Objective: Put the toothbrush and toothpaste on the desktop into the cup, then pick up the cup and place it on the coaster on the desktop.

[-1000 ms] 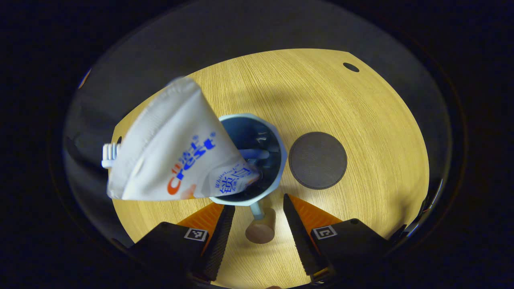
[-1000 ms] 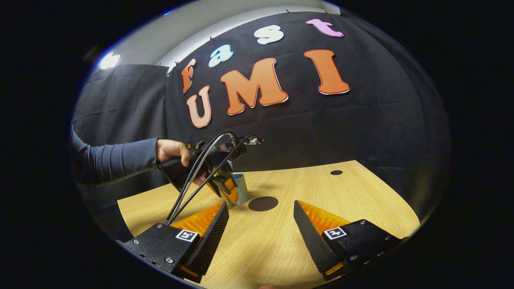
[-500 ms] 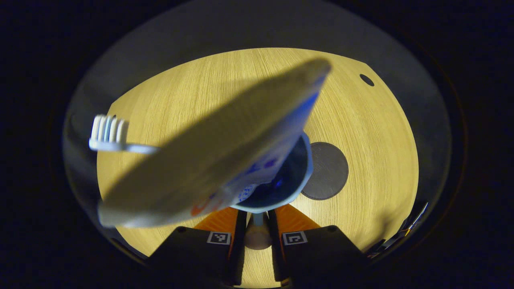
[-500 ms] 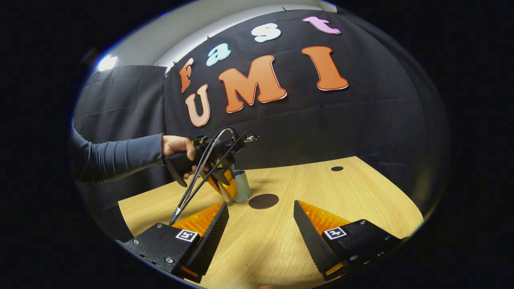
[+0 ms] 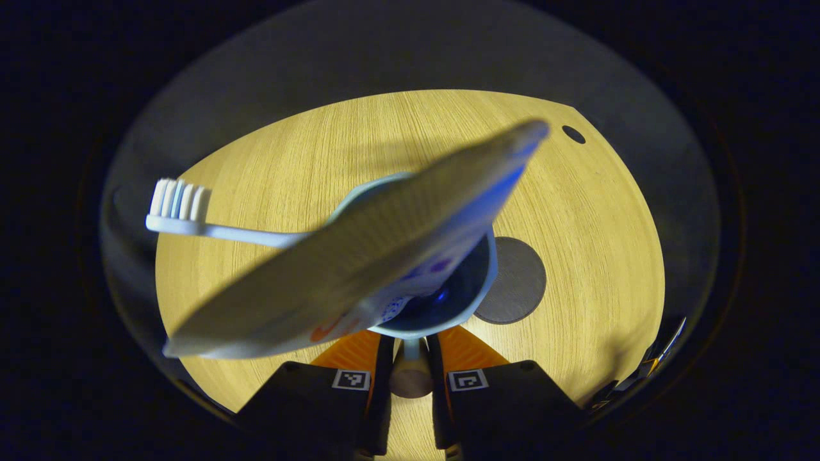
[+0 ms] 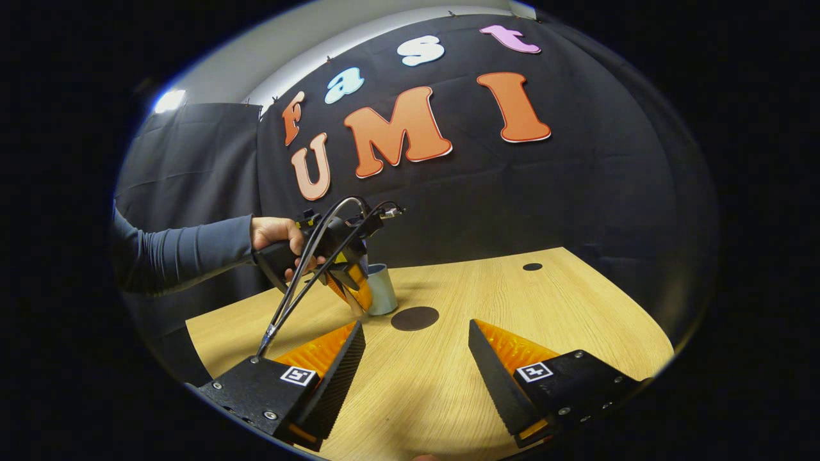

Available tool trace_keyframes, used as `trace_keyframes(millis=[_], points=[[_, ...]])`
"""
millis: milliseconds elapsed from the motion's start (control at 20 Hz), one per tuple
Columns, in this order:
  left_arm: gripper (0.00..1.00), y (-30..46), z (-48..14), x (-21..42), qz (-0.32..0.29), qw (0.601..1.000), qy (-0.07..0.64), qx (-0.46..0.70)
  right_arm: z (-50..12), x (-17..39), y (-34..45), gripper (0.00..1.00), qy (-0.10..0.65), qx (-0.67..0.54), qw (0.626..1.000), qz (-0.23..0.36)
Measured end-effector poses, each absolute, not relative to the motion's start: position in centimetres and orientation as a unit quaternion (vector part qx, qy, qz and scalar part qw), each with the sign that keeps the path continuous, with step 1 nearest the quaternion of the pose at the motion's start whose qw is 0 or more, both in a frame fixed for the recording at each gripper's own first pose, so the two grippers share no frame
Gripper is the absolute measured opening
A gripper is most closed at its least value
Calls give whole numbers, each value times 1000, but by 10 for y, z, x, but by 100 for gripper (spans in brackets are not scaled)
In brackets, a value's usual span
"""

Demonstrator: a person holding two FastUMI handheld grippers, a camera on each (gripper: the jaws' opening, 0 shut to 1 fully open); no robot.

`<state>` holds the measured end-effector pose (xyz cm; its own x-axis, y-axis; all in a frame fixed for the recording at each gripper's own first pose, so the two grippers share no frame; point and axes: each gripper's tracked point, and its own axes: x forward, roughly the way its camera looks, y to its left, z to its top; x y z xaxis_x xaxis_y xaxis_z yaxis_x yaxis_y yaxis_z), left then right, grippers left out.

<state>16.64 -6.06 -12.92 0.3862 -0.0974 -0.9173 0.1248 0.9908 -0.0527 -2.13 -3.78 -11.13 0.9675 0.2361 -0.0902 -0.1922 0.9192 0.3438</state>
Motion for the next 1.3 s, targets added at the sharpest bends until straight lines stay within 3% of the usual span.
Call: trace_keyframes(millis=[500,1300], points=[[30,-68,-131,152,-107,834,538,52,-114,-37,-56,98,65,163,981,86],[32,-66,-137,144,-122,816,560,81,-126,-50,-78,98,75,166,982,57]])
